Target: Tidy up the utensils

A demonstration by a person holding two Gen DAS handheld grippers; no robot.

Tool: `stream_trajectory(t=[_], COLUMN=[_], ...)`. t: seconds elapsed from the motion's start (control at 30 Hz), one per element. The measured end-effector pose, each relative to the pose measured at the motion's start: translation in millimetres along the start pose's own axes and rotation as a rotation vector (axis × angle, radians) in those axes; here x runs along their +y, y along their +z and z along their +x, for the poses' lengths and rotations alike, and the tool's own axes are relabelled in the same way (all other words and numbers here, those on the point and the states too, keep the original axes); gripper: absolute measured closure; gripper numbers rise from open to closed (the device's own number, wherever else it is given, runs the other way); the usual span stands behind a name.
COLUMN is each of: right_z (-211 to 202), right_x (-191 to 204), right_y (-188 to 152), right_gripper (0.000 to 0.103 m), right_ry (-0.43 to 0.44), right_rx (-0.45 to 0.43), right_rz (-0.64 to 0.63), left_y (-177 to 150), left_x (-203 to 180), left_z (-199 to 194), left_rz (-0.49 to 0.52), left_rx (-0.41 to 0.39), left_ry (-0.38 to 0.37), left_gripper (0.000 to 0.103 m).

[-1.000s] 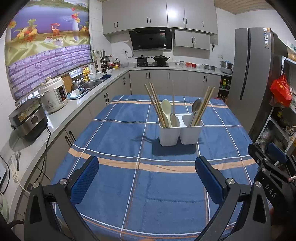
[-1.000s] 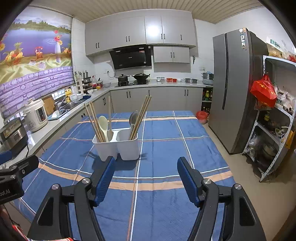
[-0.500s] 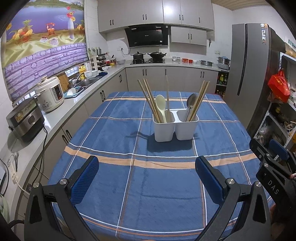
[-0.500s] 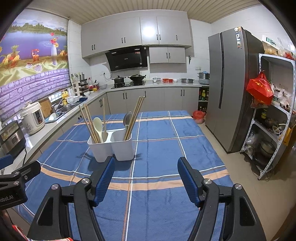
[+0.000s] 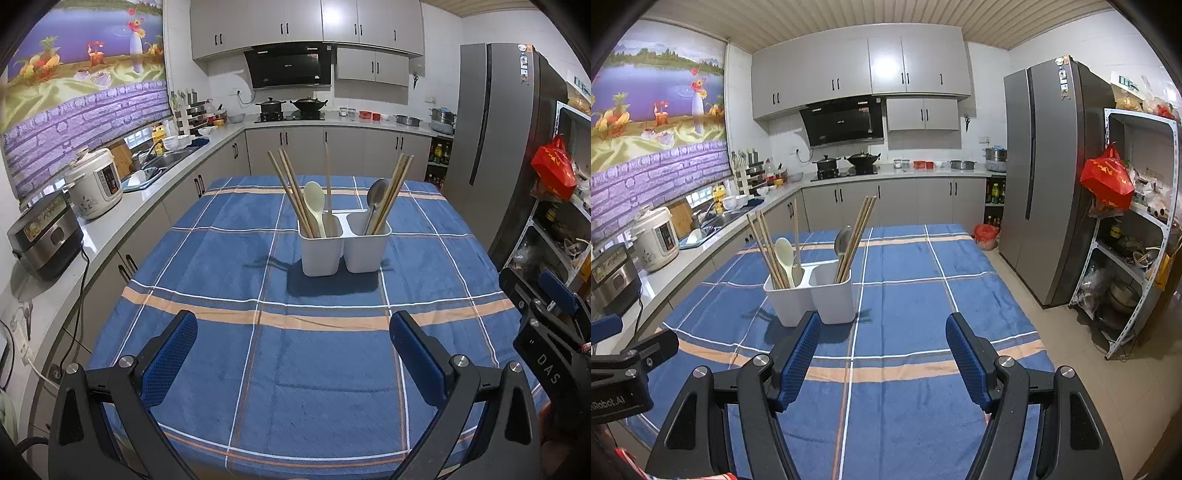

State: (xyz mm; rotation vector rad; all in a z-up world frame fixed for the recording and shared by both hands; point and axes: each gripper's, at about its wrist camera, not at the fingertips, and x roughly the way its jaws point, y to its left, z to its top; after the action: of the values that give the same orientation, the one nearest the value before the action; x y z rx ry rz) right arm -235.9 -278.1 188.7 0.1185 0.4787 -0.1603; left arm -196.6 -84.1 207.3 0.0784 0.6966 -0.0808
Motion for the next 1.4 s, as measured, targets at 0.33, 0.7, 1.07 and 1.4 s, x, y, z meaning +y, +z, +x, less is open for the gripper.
stream_trajectory(t=[0.33,0.7,1.07,1.4], right_z=[-7,-12,-17,-5], right_x=[-2,3,3,-9], right_y=[0,-3,-5,-2], right_gripper=[0.028,0.027,0.025,0.025], right_ry=[-0.003,0.009,0.015,0.056], right_rx=[-0.021,-0.023,-0.030,-0.003], right_rz=[0.007,0.000,-0.004,0.027], left_y=[0,-8,-17,-4], left_x=[-1,5,7,29], left_z=[0,-4,-7,1], left_rz=[0.004,-0.001,-0.010,-0.009], left_rx=[0.005,0.021,0.039,0.002], left_ry=[-0.001,-0.001,-0.012,0.062], left_gripper=[0.000,0.000,0.000,0.000])
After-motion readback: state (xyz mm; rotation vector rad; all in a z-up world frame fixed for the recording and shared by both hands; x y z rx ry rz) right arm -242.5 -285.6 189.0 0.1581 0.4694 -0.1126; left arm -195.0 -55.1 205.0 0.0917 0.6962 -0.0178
